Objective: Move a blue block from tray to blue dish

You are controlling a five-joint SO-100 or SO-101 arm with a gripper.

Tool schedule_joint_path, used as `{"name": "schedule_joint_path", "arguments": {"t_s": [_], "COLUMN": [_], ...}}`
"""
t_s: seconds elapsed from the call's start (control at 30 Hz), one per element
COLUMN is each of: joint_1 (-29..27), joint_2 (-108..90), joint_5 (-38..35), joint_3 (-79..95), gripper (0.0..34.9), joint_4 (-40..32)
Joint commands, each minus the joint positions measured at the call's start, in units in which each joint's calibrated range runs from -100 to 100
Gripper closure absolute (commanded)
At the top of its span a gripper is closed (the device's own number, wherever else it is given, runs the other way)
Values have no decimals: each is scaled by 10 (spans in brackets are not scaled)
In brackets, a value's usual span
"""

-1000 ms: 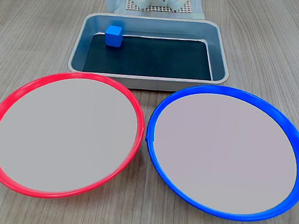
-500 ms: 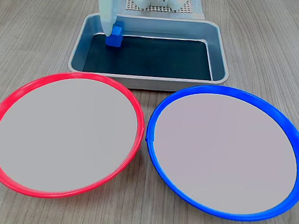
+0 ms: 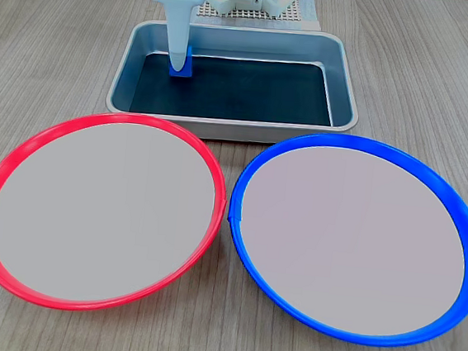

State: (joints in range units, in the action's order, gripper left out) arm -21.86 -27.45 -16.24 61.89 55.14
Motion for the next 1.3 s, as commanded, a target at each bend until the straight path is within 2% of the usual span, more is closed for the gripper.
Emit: {"name": "schedule_joint_path", "arguments": {"t_s": [0.0, 0.13, 0.23, 0.33, 0.47, 0.67, 0.7, 0.73, 0.77, 0.8, 0.83, 0.97, 1.0, 1.03, 1.07, 1.2, 1.27], "joint_1": [42, 137, 220, 278, 323, 333, 333, 333, 333, 333, 333, 330, 330, 330, 330, 317, 298], "joint_2": [-15, -3, 61, 158, 337, 487, 499, 512, 526, 533, 541, 534, 527, 492, 470, 300, 173], "joint_5": [3, 18, 34, 44, 49, 41, 40, 37, 30, 26, 22, 19, 19, 23, 27, 75, 110], "joint_3": [-78, -221, -361, -493, -653, -729, -733, -737, -739, -739, -740, -735, -728, -693, -670, -496, -357], "gripper": [346, 346, 346, 346, 346, 338, 302, 239, 122, 64, 35, 23, 34, 232, 346, 348, 348], "joint_4": [28, 61, 60, 57, 33, 19, 14, 11, 4, -3, -9, -33, -38, -61, -76, -175, -246]}}
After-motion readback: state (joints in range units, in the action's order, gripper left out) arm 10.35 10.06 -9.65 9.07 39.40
